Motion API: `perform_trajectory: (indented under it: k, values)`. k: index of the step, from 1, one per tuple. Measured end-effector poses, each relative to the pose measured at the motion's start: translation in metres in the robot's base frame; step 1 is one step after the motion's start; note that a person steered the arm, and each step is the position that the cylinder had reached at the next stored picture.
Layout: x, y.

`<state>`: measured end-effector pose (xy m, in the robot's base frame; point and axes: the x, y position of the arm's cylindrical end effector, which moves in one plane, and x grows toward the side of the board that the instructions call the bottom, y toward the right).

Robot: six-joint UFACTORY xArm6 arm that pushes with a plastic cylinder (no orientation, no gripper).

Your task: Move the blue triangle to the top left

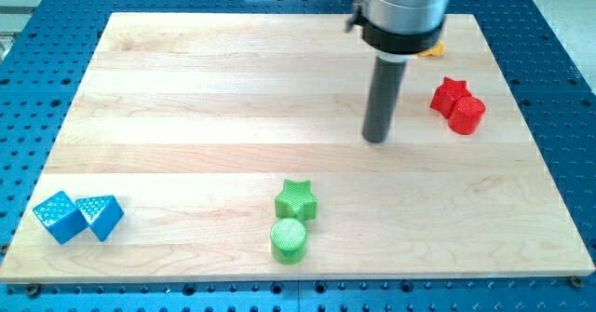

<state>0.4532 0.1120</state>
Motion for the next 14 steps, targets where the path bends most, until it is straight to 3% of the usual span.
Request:
perform_trajectory:
  k: [1,3,5,7,8,14]
  values:
    - [0.006,-0.017]
    - [0.020,-0.127]
    - [0.086,-0.161]
    - [0.119,-0.193]
    - [0.165,-0.211]
    - [0.155,-0.297]
